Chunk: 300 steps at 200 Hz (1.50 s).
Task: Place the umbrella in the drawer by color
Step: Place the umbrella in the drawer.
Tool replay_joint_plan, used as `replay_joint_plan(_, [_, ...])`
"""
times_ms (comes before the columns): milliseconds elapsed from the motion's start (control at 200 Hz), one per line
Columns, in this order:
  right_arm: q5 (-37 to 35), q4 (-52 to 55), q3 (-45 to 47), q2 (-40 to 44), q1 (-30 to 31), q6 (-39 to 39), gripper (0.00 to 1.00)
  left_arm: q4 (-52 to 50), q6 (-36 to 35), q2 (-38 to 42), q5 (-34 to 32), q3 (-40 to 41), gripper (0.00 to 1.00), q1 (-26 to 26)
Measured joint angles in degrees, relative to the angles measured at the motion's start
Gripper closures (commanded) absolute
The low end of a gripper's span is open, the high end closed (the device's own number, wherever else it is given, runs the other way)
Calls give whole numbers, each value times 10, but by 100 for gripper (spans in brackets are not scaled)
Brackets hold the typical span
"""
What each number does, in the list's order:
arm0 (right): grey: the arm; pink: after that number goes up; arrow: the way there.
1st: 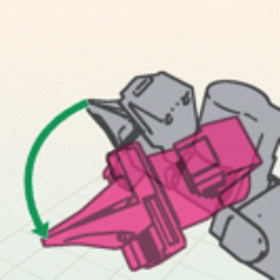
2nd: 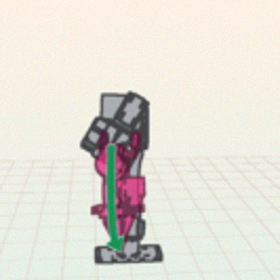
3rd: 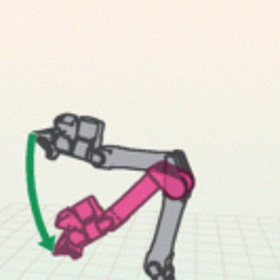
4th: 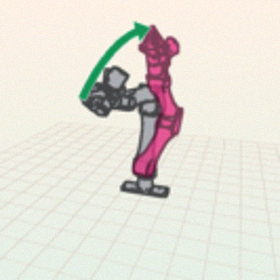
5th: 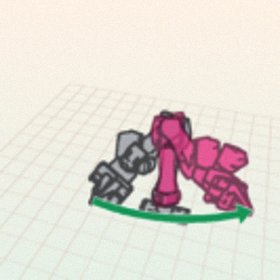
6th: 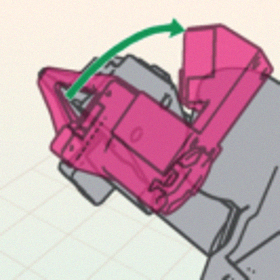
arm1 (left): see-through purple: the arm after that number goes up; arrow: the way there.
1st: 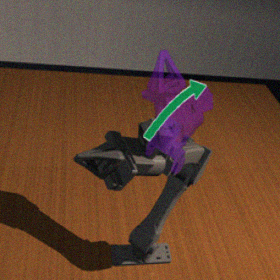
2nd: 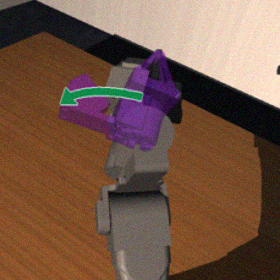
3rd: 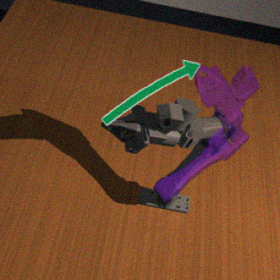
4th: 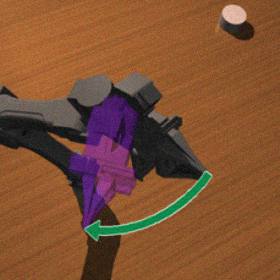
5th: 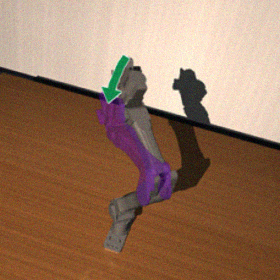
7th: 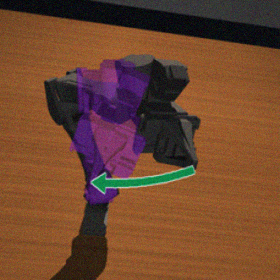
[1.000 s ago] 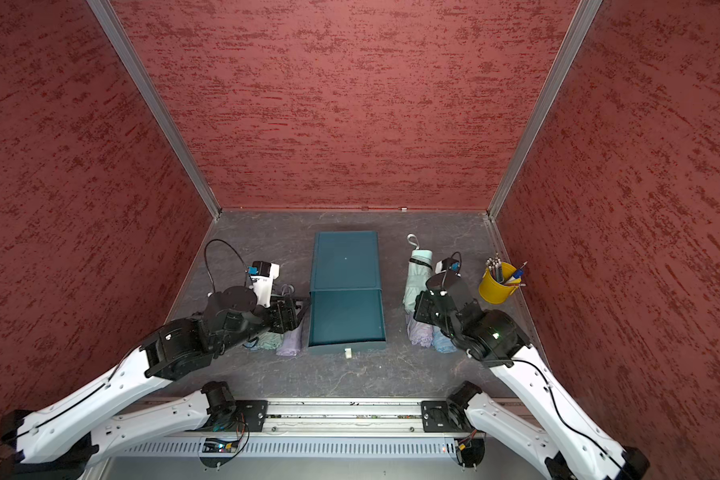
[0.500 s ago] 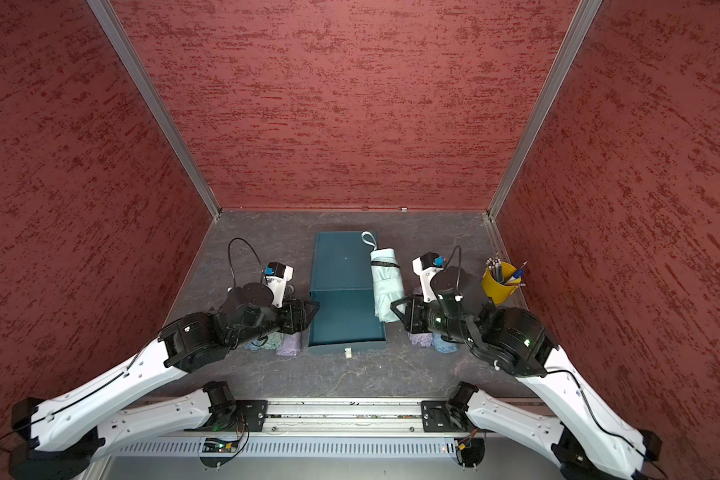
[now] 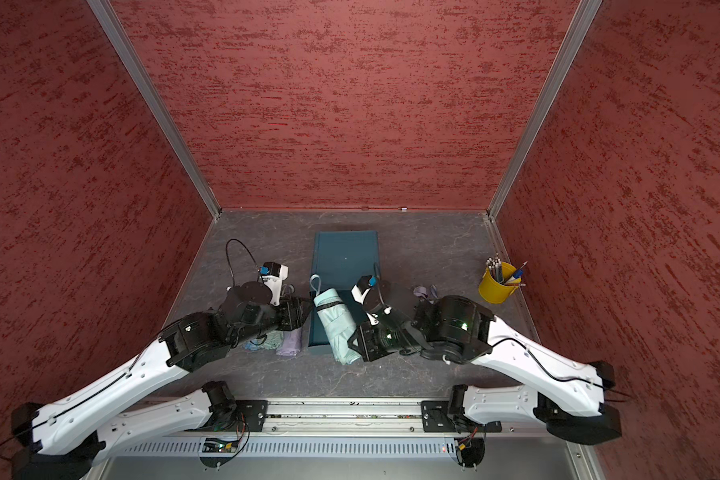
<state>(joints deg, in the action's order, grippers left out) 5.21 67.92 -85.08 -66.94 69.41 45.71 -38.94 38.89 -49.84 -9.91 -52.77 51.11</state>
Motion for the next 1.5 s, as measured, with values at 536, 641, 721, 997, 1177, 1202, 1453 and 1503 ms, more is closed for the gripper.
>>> replay_joint_plan(536, [11, 96, -42, -76, -29, 58, 100, 15, 0, -6, 17, 4, 44, -22])
replay_joint_plan(641, [26, 94, -46, -80, -55, 58, 100, 16, -2, -6, 21, 4, 44, -25])
replay_joint_plan(721, [42, 94, -46, -84, -70, 58, 100, 15, -2, -7, 22, 4, 44, -26])
replay_joint_plan(997, [78, 68, -45, -111, -92, 61, 100, 15, -12, -10, 26, 4, 44, -26])
replay_joint_plan(1177, [99, 22, -24, -112, -122, 67, 100, 15, -16, -28, 35, 4, 44, -27])
replay_joint_plan(1202, [101, 14, -16, -112, -124, 68, 100, 15, -17, -29, 37, 4, 44, -27])
replay_joint_plan(1453, [121, -79, 41, -112, -138, 100, 100, 17, -24, -31, 54, 4, 44, -33])
replay_joint_plan(1503, [123, -99, 52, -111, -139, 107, 100, 17, -25, -31, 57, 4, 44, -33])
